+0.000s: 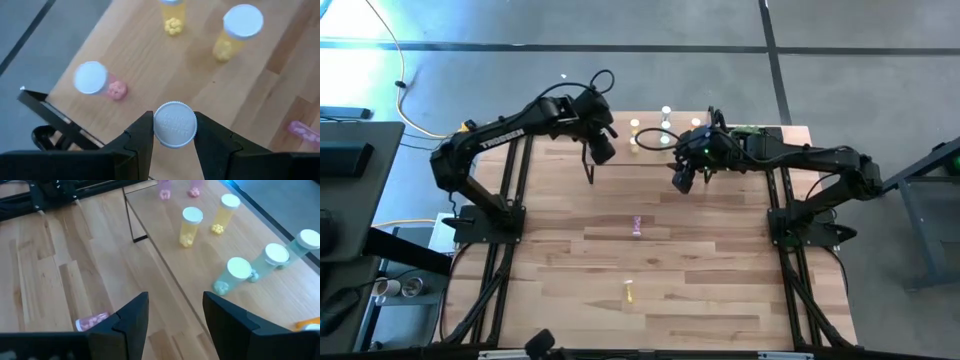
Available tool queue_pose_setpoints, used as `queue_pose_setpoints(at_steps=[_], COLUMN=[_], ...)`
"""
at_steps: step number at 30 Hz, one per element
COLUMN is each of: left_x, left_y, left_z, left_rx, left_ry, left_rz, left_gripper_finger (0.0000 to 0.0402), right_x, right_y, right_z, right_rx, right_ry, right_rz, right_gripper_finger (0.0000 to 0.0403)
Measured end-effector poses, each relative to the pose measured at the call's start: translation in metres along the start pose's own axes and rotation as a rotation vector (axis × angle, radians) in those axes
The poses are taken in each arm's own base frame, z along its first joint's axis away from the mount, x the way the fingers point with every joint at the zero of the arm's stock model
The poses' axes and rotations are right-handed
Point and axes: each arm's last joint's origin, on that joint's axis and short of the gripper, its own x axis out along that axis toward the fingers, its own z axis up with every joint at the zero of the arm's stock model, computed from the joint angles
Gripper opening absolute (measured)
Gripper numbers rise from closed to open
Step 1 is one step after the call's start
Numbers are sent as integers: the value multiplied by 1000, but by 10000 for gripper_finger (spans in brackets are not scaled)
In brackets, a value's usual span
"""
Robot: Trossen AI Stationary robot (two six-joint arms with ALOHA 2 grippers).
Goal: Pick and place medicine bottles onto shelf by color
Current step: Put the right pink pill bottle aligned with the other pink pill bottle on the shelf
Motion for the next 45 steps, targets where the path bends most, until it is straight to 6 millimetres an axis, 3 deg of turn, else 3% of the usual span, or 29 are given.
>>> queue_pose_setpoints(at_steps=[14,23,36,45], left_x=[6,21,20,22], left_y=[-1,2,1,1], left_z=[0,2,2,1], left_rx=[-55,-49,-46,-35], left_ry=[19,55,58,67], left_rz=[4,5,10,9], left_gripper_finger=[115,115,116,161], right_x=[1,1,1,1], right_y=[-2,-2,-2,-2], right_z=[0,0,0,0], right_rx=[4,6,6,7], right_ry=[5,5,7,7], right_rz=[-6,-6,-6,-6], right_gripper_finger=[179,179,179,179])
